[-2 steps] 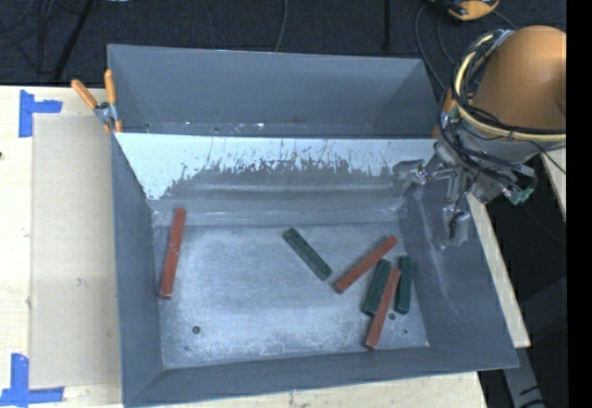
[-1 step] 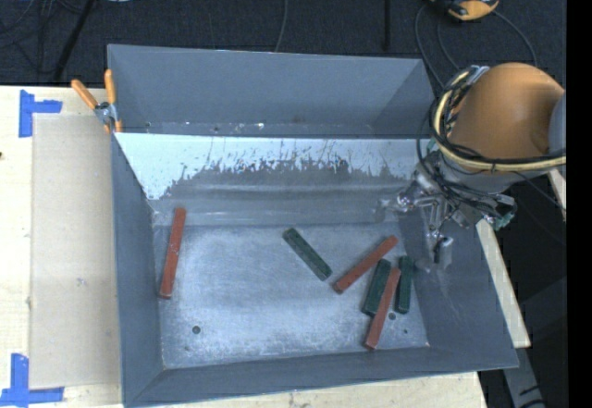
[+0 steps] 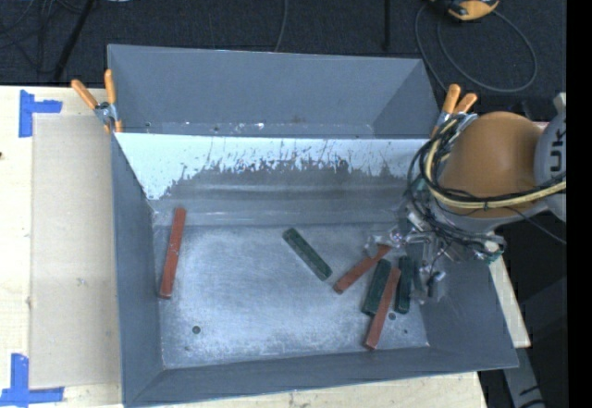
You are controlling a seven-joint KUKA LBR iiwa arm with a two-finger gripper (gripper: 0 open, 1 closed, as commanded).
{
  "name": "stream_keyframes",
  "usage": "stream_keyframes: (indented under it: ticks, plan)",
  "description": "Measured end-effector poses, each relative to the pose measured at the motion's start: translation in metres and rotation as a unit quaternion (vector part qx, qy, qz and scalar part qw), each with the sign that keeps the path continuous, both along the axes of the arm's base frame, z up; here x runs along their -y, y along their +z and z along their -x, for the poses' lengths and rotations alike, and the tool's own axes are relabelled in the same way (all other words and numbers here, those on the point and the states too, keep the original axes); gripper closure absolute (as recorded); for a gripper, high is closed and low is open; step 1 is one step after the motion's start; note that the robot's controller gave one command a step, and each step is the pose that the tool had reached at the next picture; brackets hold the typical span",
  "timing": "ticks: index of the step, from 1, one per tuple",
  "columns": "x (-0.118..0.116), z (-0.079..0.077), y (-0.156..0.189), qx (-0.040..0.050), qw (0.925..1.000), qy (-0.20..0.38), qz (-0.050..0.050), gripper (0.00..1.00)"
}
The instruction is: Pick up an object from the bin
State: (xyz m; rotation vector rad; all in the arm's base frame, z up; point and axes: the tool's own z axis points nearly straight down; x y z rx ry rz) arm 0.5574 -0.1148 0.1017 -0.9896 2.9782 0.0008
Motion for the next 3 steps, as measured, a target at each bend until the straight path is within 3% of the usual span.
stream_keyframes:
  ticks: [1,2,3]
  plan:
    - [-0.026,-0.010,-0.025,0.0025,0.9925,0.123,0.000,1.00]
    - [-0.026,-0.010,-0.025,0.0025,0.9925,0.122,0.000,1.00]
    - [-0.012,0.058,0.100,-0.0010,0.9962,0.087,0.000,1.00]
